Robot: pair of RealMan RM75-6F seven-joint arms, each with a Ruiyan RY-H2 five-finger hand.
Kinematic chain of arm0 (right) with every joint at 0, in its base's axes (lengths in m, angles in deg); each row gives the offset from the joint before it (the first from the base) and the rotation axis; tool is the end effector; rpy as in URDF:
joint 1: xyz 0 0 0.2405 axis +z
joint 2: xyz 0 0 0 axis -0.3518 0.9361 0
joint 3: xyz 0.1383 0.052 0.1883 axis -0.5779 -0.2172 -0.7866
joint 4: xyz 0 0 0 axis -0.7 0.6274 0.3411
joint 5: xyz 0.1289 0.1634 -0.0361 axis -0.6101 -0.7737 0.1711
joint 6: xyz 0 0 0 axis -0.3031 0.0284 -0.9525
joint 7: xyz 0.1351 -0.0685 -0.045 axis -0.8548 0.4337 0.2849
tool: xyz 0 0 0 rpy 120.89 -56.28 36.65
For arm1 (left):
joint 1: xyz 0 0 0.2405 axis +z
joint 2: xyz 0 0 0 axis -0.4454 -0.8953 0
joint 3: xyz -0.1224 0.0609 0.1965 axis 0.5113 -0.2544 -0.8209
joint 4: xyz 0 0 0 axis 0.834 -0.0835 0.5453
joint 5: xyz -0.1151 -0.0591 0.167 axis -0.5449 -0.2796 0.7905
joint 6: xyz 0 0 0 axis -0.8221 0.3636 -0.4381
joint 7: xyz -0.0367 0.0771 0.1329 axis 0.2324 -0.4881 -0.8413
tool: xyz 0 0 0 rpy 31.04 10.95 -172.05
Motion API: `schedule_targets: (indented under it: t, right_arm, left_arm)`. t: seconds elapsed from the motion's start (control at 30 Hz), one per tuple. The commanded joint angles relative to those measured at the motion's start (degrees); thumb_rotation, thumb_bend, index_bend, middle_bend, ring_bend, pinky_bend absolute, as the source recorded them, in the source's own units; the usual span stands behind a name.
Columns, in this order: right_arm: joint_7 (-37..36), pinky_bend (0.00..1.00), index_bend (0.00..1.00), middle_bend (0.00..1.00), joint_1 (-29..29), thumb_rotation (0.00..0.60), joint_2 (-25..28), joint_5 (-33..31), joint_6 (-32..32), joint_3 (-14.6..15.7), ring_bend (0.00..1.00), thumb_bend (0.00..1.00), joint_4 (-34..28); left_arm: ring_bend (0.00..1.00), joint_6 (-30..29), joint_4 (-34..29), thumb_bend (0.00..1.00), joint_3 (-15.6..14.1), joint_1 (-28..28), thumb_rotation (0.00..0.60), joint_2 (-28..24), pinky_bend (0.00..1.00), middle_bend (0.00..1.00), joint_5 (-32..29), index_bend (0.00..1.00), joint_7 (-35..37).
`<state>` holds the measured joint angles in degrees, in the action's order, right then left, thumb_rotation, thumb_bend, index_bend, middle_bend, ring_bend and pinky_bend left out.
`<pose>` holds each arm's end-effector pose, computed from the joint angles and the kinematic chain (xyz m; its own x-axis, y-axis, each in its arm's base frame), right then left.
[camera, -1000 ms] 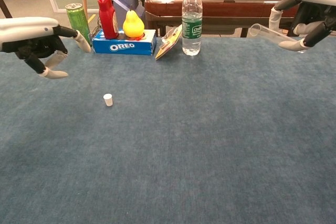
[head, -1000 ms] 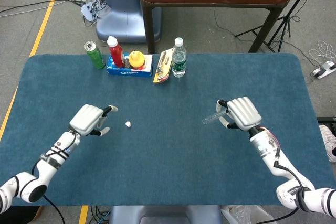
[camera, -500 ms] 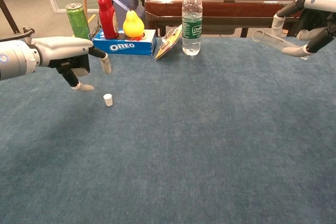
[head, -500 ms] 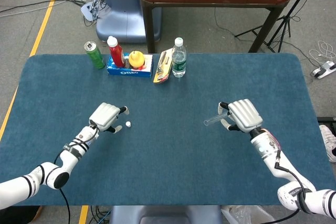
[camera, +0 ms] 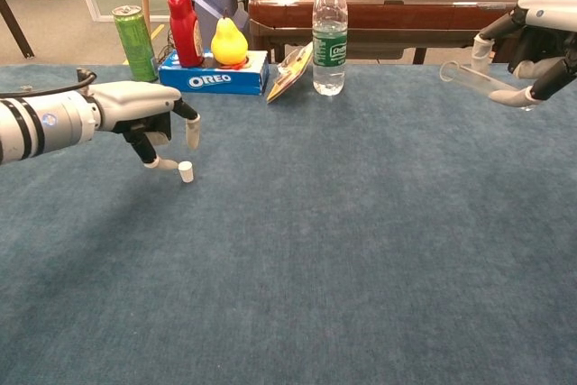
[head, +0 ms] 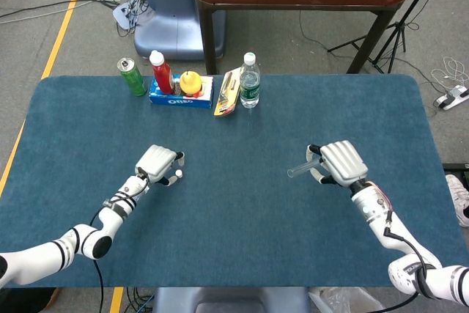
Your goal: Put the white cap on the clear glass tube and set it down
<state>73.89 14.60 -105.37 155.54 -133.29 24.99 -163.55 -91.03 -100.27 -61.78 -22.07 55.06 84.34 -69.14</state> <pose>-0.1792 -0.3324 0.0802 0.4169 -0.2273 0.8801 -0.8869 -0.3137 0.3391 -0.1485 0.3962 -0.0275 0.5686 0.2908 0.7695 0.7974 -0.4245 -0.4288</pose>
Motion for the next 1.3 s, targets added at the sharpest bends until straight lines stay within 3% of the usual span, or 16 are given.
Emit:
schedule_targets:
  t: [0.03, 1.3]
  right_arm:
    - [-0.09, 1.00, 0.87, 1.00, -0.12, 0.600, 0.04, 0.02, -0.01, 0.06, 1.00, 0.57, 0.13]
    - [-1.23, 1.00, 0.87, 1.00, -0.43, 0.600, -0.78, -0.48, 1.28, 0.12, 1.00, 0.57, 2.02]
  left_arm:
    - [1.00, 0.02, 0.50, 0.25, -0.17, -0.34, 0.600, 0.62, 1.00, 0.97, -0.54, 0.44, -0.27]
    - [1.00, 1.84, 5.44, 0.27, -1.45, -2.72, 0.600, 4.09, 1.00, 0.97, -4.23, 0.51, -0.77]
